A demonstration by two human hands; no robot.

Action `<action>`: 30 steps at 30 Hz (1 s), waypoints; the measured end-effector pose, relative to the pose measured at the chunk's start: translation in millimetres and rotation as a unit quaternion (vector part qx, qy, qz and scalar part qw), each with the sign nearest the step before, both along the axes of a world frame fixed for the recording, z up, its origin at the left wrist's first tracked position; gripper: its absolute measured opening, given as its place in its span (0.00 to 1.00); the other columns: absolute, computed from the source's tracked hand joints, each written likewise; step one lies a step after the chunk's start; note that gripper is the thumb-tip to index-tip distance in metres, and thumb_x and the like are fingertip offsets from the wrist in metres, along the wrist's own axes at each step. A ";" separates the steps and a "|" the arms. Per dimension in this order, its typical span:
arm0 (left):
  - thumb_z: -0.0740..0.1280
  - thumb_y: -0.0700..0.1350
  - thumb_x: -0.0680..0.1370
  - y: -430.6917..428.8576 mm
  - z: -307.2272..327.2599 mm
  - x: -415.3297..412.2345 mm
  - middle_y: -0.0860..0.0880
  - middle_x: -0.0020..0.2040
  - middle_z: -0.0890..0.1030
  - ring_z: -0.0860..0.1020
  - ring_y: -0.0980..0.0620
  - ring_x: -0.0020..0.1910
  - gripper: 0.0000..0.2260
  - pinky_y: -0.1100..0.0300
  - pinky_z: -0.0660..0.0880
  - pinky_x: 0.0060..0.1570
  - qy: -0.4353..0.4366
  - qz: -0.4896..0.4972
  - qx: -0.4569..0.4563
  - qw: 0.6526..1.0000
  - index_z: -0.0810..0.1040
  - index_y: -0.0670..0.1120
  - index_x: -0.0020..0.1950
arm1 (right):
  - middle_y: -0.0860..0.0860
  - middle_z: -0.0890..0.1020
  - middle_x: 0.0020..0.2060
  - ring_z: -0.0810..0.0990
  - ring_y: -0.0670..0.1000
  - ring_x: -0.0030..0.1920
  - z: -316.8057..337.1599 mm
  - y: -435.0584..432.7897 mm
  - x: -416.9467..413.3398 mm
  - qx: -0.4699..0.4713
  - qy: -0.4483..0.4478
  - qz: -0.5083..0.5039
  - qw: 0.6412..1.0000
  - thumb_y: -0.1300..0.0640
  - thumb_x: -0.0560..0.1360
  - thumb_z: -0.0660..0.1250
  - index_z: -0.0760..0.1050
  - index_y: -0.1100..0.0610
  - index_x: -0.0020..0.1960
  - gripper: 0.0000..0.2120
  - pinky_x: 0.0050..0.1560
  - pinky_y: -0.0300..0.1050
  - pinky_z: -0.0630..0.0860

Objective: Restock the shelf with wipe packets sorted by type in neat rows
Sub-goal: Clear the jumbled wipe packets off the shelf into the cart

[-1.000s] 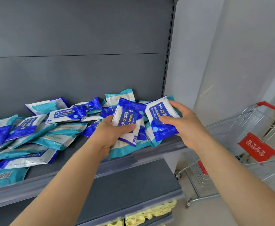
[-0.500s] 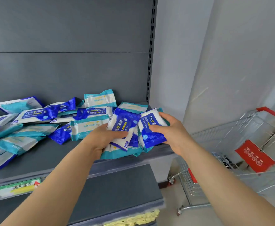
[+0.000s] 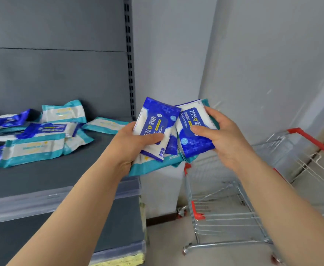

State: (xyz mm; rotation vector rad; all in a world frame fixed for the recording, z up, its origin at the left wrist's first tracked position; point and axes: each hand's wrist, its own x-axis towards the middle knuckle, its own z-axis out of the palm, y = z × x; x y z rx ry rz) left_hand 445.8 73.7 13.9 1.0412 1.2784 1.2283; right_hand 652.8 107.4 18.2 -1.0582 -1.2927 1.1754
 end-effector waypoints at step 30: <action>0.78 0.45 0.68 341.6 -414.8 341.2 0.48 0.53 0.81 0.82 0.50 0.45 0.27 0.55 0.80 0.41 0.101 -0.056 -0.287 0.951 0.70 0.47 0.63 | 0.48 0.80 0.53 0.83 0.47 0.49 -421.9 308.3 326.4 -0.329 -0.035 -0.085 0.940 0.64 0.68 0.75 0.71 0.47 0.62 0.27 0.40 0.43 0.82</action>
